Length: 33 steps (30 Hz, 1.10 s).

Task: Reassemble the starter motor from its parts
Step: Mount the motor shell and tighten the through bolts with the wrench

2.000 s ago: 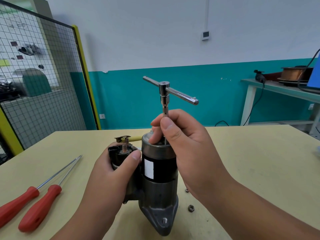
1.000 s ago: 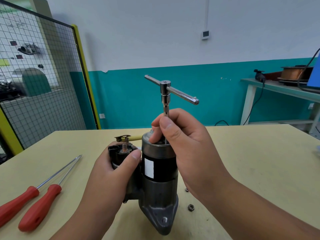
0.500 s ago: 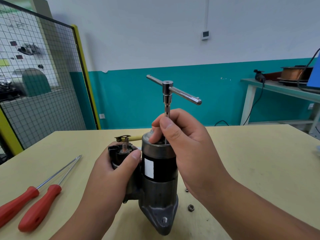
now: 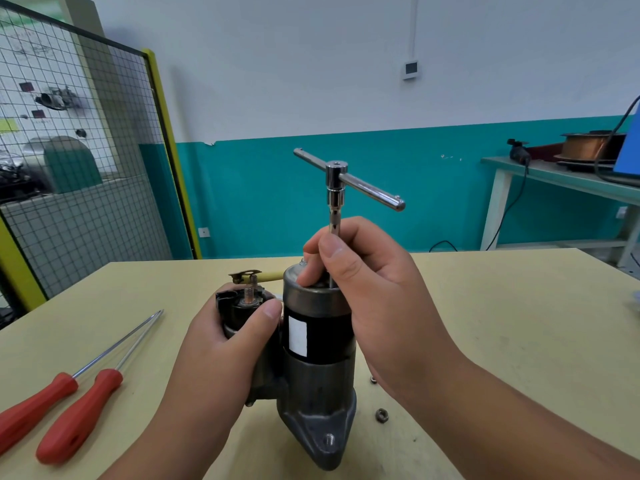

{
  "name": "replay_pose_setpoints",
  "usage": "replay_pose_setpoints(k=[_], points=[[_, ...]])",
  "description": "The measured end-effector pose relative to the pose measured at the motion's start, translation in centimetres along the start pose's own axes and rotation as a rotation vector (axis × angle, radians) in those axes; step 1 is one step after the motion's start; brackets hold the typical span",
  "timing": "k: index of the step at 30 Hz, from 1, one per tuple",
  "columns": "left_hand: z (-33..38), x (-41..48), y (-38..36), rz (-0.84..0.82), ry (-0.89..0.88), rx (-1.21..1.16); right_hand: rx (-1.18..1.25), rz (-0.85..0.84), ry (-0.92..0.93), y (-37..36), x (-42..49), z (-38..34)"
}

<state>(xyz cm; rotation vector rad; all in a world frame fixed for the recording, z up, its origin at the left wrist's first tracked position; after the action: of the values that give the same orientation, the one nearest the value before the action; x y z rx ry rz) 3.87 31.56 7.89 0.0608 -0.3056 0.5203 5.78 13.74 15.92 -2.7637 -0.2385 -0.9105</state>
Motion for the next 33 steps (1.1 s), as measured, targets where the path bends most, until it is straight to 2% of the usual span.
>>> replay_pose_setpoints(k=[33], points=[[0.25, -0.21, 0.03, 0.003, 0.0, 0.026, -0.006, -0.003, 0.01, -0.07, -0.07, -0.11]])
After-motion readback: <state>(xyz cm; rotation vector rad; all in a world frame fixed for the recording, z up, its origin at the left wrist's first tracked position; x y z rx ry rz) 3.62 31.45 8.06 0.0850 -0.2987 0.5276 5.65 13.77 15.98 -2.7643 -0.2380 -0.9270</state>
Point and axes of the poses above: each hand's wrist, its own x-axis towards the middle knuckle, its own y-axis out of the back of the hand, z = x × y, the point moved 8 cm from there along x, towards the middle knuckle, and after that the axes turned 9 degrees about z, right-handed, at the moved point
